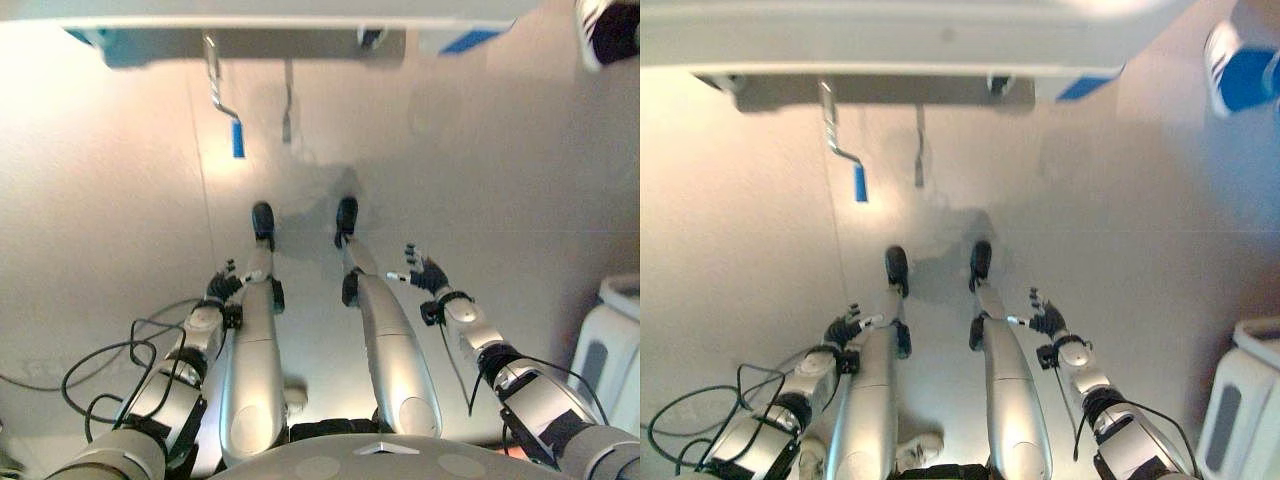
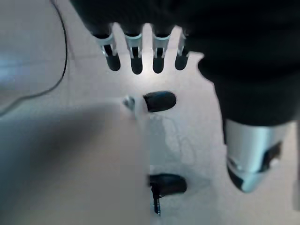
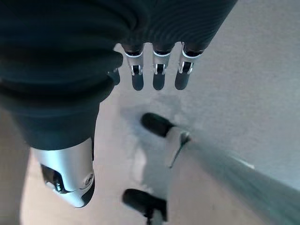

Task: Raise the hospital bed

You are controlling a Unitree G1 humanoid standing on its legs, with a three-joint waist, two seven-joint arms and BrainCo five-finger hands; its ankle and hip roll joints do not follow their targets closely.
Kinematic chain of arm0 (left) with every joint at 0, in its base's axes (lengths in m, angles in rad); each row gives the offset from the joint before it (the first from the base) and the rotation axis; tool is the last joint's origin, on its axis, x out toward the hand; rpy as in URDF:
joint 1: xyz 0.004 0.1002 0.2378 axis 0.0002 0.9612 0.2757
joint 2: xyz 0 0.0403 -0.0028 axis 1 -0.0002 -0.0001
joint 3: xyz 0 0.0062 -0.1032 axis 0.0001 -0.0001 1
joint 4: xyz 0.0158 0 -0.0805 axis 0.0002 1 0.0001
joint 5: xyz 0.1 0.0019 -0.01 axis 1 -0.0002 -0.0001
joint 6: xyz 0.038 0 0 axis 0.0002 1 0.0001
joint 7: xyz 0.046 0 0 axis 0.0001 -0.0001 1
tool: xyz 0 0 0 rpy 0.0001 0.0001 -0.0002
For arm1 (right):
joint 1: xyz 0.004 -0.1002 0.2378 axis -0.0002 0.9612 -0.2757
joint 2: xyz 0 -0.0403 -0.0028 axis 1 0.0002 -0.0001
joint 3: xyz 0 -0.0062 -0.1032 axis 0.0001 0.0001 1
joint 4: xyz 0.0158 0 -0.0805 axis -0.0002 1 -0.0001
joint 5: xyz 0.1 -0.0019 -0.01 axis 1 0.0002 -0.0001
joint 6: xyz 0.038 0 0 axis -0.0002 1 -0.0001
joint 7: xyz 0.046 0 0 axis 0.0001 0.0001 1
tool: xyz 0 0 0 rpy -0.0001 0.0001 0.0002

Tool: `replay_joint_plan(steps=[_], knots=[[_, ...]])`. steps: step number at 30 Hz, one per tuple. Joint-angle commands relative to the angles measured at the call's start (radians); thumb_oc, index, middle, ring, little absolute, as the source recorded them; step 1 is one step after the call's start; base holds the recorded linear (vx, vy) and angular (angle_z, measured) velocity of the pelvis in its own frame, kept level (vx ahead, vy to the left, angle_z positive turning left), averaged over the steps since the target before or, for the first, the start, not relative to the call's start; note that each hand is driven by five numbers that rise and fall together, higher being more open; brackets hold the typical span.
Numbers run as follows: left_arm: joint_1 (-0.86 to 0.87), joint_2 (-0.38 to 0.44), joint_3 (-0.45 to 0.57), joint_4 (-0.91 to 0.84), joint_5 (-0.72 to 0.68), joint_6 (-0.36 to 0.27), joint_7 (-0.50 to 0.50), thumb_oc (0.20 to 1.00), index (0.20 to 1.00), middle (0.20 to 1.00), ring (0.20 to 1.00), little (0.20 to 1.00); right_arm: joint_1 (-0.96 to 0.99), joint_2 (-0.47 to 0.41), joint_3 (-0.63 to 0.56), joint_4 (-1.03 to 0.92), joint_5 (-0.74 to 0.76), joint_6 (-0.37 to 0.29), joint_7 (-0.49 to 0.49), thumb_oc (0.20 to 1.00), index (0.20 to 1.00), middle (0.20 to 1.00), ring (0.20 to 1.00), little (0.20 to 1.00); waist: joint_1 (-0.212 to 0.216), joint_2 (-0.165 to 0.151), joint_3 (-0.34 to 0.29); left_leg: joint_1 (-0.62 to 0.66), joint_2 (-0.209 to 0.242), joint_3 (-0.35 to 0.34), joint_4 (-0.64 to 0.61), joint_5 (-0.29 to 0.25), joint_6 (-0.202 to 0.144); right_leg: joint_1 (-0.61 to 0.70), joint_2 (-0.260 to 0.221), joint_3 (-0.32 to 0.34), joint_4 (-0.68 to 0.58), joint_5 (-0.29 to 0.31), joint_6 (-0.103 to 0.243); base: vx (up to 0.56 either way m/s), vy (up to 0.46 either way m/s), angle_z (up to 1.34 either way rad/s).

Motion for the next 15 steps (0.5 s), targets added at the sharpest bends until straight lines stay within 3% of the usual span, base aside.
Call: replay_joint_plan(steps=[1, 7, 15], knots=[[0.091, -0.028, -0.003, 0.040, 0.108, 0.014, -0.041, 1.000, 1.000, 1.000, 1.000, 1.000, 0.070, -0.040, -0.022, 0.006, 0.015, 0.018, 0.020, 1.000, 1.000, 1.000, 1.000, 1.000, 0.020, 0.038, -0.062, 0.107, -0.063, 0.025, 0.024, -0.090, 0.030, 0.094, 0.005, 0.000, 0.044, -0.029, 0.094, 0.10, 0.032, 0.08], [0.174, -0.024, 0.039, 0.044, 0.155, 0.012, -0.062, 1.000, 1.000, 1.000, 1.000, 1.000, 0.138, -0.021, -0.064, 0.046, -0.006, 0.041, 0.051, 1.000, 1.000, 1.000, 1.000, 1.000, 0.038, 0.041, -0.125, 0.288, -0.064, 0.033, -0.018, -0.103, 0.032, 0.286, 0.015, 0.006, -0.001, -0.058, 0.098, 0.10, 0.011, 0.03], [0.258, -0.050, 0.085, 0.073, 0.208, 0.003, -0.079, 1.000, 1.000, 1.000, 1.000, 1.000, 0.218, 0.014, -0.103, 0.110, -0.053, 0.076, 0.084, 1.000, 1.000, 1.000, 1.000, 1.000, 0.050, 0.035, -0.268, 0.485, -0.064, 0.047, -0.088, -0.114, 0.029, 0.494, 0.020, 0.008, -0.104, -0.072, 0.104, 0.08, -0.002, 0.01]])
